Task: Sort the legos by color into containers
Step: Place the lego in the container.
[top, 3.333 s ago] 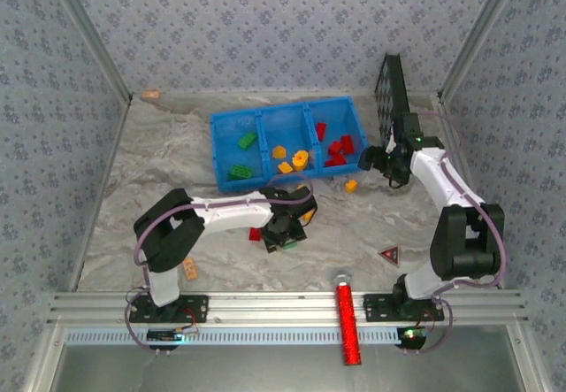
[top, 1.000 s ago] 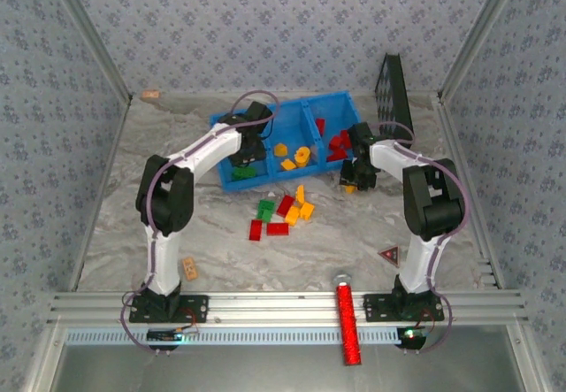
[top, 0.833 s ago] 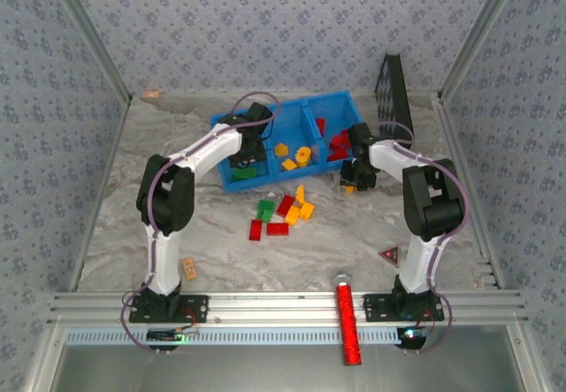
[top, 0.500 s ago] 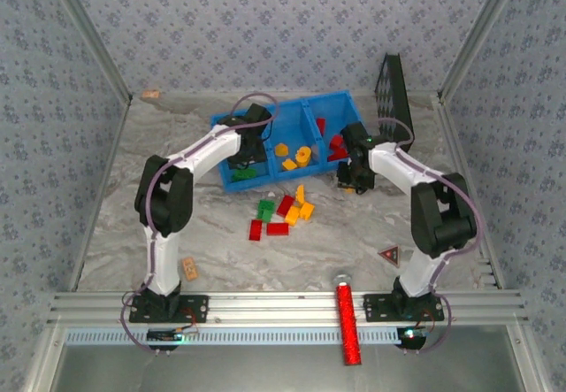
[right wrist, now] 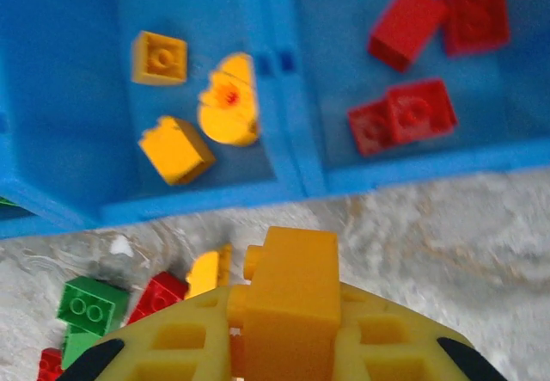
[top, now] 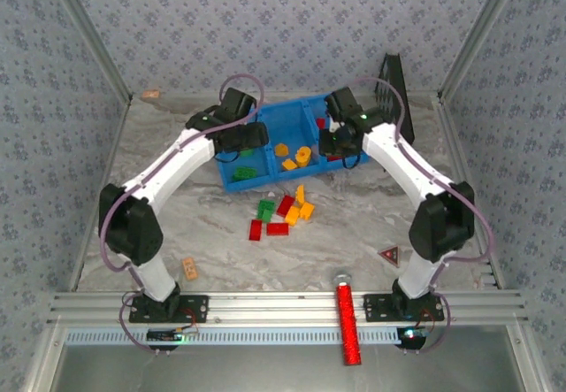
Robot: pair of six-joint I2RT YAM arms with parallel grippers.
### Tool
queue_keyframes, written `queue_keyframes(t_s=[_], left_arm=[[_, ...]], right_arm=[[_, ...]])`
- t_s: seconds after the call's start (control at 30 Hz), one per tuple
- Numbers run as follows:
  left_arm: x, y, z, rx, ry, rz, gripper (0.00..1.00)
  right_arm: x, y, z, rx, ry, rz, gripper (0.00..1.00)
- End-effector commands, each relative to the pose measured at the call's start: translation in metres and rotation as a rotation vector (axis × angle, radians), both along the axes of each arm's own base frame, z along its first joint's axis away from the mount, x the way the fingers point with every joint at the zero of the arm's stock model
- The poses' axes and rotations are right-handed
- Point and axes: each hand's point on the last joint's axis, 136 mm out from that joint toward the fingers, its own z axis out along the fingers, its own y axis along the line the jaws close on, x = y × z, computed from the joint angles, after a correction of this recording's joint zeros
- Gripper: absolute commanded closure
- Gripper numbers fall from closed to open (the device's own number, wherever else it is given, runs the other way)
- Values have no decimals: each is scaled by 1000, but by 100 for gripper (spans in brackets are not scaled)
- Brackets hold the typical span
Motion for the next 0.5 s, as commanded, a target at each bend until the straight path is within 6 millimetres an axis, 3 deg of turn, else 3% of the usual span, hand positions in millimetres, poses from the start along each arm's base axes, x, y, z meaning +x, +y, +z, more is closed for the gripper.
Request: queue_keyframes(t_s=[0.0, 0.27, 0.47], left_arm=[[-30, 12, 4, 24, 25, -73, 32], [-112, 32, -17, -37, 101, -120, 31], [-155, 32, -47, -41, 157, -129, 32]], right_arm=[[9, 19, -8, -72, 16, 101, 78], [38, 63, -26, -102, 24, 194, 78], [48, 86, -54, -107, 62, 231, 78]])
